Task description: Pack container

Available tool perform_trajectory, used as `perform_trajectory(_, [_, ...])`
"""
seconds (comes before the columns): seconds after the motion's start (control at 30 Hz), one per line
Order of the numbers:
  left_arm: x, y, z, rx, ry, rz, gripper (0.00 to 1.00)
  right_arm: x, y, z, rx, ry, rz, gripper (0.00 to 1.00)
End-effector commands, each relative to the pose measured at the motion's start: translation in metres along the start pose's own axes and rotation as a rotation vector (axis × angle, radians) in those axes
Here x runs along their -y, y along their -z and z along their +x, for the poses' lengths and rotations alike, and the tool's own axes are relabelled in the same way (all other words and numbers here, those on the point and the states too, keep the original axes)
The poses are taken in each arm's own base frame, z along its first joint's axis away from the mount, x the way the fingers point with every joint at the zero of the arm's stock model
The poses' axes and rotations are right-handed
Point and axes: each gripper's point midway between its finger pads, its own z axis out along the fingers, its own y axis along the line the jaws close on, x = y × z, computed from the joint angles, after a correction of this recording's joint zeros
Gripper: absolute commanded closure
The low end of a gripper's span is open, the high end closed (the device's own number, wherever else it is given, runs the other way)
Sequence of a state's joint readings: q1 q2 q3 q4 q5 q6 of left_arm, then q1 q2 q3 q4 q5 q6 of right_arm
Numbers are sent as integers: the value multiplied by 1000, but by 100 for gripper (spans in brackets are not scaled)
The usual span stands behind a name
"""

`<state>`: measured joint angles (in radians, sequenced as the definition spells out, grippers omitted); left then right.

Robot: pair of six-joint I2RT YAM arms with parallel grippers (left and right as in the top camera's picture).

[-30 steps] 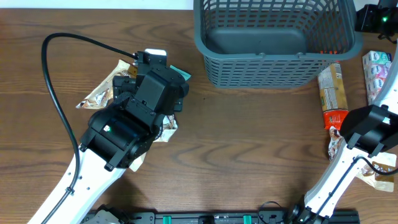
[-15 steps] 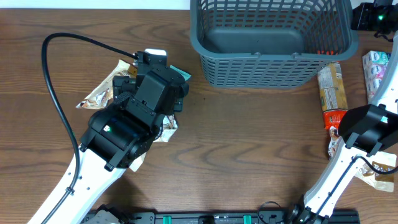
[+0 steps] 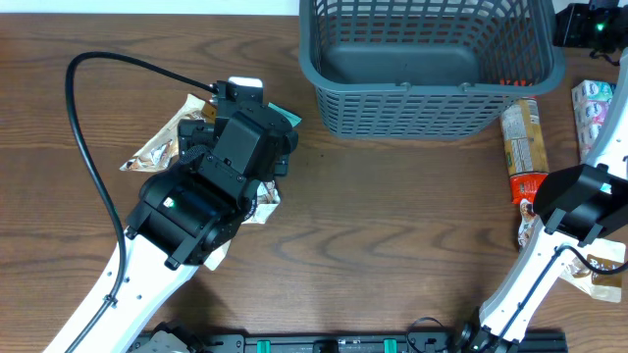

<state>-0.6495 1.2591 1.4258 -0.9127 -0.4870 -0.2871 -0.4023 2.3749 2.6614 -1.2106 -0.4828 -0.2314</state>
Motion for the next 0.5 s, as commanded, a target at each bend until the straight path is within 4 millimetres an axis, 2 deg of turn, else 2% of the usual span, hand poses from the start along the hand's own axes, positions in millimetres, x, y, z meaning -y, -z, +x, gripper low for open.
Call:
perform_trajectory(0.0, [-6,1,-1,8,-3,-25,1,-22,-4,-5,10,30,-65,99])
perform_trajectory(0.37, [-6,1,-1,8,-3,-26,1,-30,-8,-8,17,47,-73,98])
perform_trajectory(0.43, [-6,1,-1,8,-3,-26,1,-30,-8,-8,19,47,-73,87])
perform_trajectory(0.47, [-6,1,-1,8,-3,-26,1,-30,-7,-9,19,38,-72,73])
